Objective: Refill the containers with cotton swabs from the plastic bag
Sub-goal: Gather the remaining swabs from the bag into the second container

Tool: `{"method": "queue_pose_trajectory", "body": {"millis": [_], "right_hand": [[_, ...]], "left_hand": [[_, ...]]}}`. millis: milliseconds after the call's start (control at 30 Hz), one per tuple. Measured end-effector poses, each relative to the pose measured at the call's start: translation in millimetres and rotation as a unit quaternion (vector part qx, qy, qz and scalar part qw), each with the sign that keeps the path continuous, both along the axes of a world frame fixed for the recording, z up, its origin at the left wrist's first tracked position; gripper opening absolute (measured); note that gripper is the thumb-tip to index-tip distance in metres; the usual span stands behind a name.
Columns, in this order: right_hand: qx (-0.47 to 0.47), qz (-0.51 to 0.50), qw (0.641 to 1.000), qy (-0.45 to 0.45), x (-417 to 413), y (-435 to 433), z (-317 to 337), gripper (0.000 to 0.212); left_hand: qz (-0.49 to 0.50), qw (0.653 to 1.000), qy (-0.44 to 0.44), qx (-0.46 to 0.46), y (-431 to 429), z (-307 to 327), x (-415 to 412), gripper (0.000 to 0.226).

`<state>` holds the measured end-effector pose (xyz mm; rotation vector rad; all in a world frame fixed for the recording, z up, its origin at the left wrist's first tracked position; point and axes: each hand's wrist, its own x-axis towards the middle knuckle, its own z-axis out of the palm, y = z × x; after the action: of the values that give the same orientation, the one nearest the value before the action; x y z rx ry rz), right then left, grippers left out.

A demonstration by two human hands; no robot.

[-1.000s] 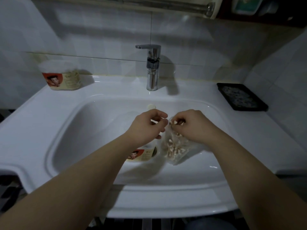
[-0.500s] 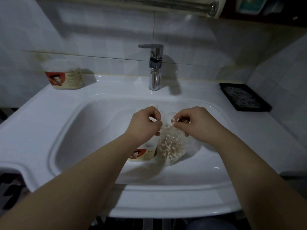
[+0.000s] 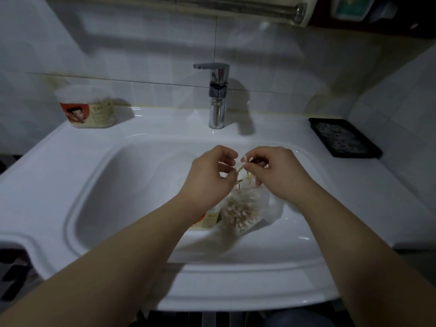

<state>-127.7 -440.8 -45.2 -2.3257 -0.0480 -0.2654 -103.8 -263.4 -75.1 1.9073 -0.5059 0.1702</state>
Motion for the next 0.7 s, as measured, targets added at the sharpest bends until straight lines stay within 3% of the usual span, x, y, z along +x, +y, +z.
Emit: {"method": "queue_pose_trajectory", "body": {"millis": [233, 600, 700], "right_hand": [[0.014, -0.028, 0.999, 0.001, -0.1, -1.9, 1.2, 0.008], [0.087, -0.069, 0.993, 0.032, 4.1, -0.3, -1.0, 0.009], [0.113, -0.084, 0.990, 0.028, 7.0, -6.9, -1.9, 0.009]], "left_hand": [[-0.022, 0.997, -0.022, 0.071, 3.6, -5.4, 3.3, 0.016], [-0.066, 0.978, -0.054, 0.192, 3.3, -7.2, 10.0, 0.019], [-0.054, 0.985, -0.002, 0.165, 5.8, -5.1, 11.1, 0.016]]}}
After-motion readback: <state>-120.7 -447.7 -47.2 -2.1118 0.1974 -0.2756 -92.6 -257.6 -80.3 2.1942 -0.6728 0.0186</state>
